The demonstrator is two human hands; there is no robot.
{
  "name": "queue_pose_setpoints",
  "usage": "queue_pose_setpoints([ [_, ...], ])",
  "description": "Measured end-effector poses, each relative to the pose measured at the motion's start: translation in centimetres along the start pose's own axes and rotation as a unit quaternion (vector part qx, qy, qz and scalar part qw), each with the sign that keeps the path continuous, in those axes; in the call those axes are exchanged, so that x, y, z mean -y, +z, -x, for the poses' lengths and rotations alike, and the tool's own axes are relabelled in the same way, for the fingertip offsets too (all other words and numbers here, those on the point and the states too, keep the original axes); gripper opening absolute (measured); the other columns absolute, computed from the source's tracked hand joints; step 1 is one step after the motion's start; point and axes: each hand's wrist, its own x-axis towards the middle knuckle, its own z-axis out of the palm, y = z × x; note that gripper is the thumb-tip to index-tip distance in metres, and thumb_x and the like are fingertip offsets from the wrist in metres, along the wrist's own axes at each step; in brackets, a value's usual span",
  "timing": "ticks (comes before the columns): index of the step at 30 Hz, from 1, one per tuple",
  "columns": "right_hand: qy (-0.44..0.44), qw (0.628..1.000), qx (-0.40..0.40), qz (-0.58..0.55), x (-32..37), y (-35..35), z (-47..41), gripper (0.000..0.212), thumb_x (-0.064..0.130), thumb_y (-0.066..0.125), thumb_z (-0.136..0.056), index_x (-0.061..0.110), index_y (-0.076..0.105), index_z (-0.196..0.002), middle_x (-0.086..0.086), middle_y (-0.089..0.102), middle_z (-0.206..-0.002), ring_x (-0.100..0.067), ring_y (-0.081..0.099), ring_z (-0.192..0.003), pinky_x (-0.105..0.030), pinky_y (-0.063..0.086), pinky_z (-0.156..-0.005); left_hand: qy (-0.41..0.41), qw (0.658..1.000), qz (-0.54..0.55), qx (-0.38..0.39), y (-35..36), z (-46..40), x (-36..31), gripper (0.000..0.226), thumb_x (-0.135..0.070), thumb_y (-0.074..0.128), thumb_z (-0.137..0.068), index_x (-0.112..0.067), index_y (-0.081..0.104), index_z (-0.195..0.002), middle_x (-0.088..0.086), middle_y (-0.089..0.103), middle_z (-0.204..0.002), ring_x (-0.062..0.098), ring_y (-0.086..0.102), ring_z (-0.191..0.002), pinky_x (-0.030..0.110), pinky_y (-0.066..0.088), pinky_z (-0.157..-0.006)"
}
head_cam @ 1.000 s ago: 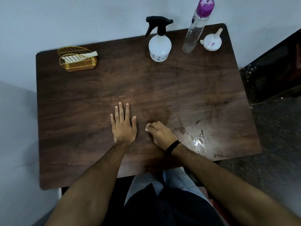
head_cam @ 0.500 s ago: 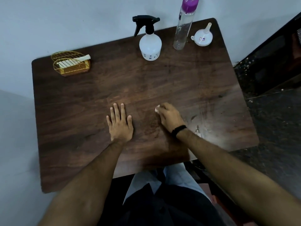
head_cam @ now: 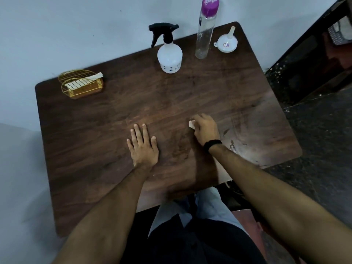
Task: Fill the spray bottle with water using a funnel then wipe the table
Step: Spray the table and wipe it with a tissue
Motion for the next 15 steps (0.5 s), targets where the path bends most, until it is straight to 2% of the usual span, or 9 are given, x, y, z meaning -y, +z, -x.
queue_pose_setpoints([
  [2,-0.063,0.997,0.006,0.053,0.2,0.7,0.6,0.023,-0.005,0.062,-0.078,0.008,0.069,-0.096,-0.015,0.059,-0.100,-0.038,0.057,-0.085,-0.042,0.051,-0.059,0.000,1.000,-0.002,-0.001,0.0,-0.2,0.0,0.064,-0.047,0.017,-0.102,-0.018,0.010,-0.159,0.010,0.002,-0.166,0.030,0.004,-0.153,0.055,0.006,-0.120],
  [4,-0.091,0.994,-0.001,0.058,0.6,1.5,2.5,0.025,-0.001,0.063,-0.079,0.006,0.069,-0.103,-0.016,0.060,-0.106,-0.036,0.058,-0.088,-0.041,0.054,-0.063,0.002,1.000,-0.002,-0.004,0.2,-0.2,0.1,0.062,-0.043,0.025,-0.105,-0.018,0.010,-0.159,0.010,0.002,-0.166,0.030,0.003,-0.153,0.055,0.006,-0.120],
  [7,-0.121,0.992,0.002,0.026,1.3,2.5,6.0,0.028,0.017,0.065,-0.087,0.006,0.066,-0.112,-0.012,0.061,-0.115,-0.031,0.058,-0.097,-0.037,0.054,-0.077,-0.004,1.000,-0.001,-0.023,0.7,-0.2,0.2,0.061,-0.040,0.031,-0.105,-0.016,0.014,-0.158,0.012,0.007,-0.165,0.031,0.009,-0.152,0.057,0.010,-0.119],
  [10,-0.181,0.982,0.047,0.005,1.9,3.8,8.5,0.018,0.007,0.066,-0.085,0.006,0.069,-0.102,-0.013,0.064,-0.103,-0.033,0.061,-0.087,-0.040,0.056,-0.070,-0.016,1.000,-0.005,-0.026,1.0,-0.1,-0.2,0.063,-0.043,0.023,-0.103,-0.014,0.015,-0.158,0.014,0.009,-0.165,0.033,0.011,-0.152,0.059,0.011,-0.118],
  [12,-0.171,0.984,0.043,-0.015,1.6,3.8,8.8,0.016,0.003,0.067,-0.082,0.008,0.070,-0.097,-0.011,0.065,-0.098,-0.031,0.062,-0.084,-0.037,0.055,-0.071,-0.019,1.000,-0.001,-0.025,1.0,-0.1,-0.5,0.064,-0.042,0.019,-0.102,-0.013,0.015,-0.158,0.016,0.010,-0.165,0.035,0.012,-0.151,0.060,0.012,-0.117],
  [15,-0.068,0.995,-0.054,-0.041,-0.7,1.9,8.0,0.014,0.008,0.065,-0.088,0.011,0.071,-0.101,-0.010,0.065,-0.102,-0.027,0.060,-0.094,-0.028,0.045,-0.085,-0.017,0.999,-0.006,-0.040,1.2,0.0,-0.6,0.062,-0.041,0.020,-0.102,-0.012,0.016,-0.158,0.017,0.011,-0.164,0.036,0.014,-0.151,0.060,0.013,-0.117],
])
